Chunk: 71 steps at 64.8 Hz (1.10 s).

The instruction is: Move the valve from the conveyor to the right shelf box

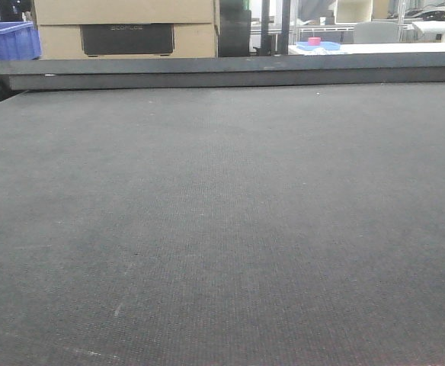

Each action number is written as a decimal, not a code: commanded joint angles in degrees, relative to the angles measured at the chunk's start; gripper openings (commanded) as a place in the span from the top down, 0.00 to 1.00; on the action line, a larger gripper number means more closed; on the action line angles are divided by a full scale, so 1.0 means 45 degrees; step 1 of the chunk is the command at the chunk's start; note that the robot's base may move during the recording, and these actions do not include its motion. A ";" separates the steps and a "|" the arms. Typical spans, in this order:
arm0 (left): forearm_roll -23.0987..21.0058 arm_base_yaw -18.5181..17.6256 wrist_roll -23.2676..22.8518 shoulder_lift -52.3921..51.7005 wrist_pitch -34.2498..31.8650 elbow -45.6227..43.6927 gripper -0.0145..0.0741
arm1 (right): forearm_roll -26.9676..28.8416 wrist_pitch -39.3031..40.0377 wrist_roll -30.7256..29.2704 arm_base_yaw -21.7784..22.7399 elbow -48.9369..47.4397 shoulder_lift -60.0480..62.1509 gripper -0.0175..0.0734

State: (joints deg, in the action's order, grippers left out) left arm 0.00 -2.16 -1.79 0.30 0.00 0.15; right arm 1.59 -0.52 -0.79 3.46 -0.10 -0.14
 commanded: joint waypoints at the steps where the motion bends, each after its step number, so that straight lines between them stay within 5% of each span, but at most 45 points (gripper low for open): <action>1: 0.0078 0.0040 -0.0082 -0.0067 -0.0220 -0.0032 0.96 | -0.0073 0.0212 -0.0049 -0.0009 0.0022 0.0032 0.99; 45: 0.0207 0.0040 -0.0059 -0.0067 -0.0270 -0.0032 0.96 | -0.0604 0.0885 -0.0385 -0.0009 0.0022 0.0032 0.99; 71: 0.0338 0.0040 -0.0084 0.1484 0.6473 -0.5185 0.96 | -0.0553 -0.4291 -0.0385 -0.0009 -0.4737 -0.1612 0.99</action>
State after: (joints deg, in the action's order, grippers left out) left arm 1.27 -2.16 -1.79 3.49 23.85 -19.23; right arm -0.64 -15.51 -2.05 3.46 -17.54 -3.67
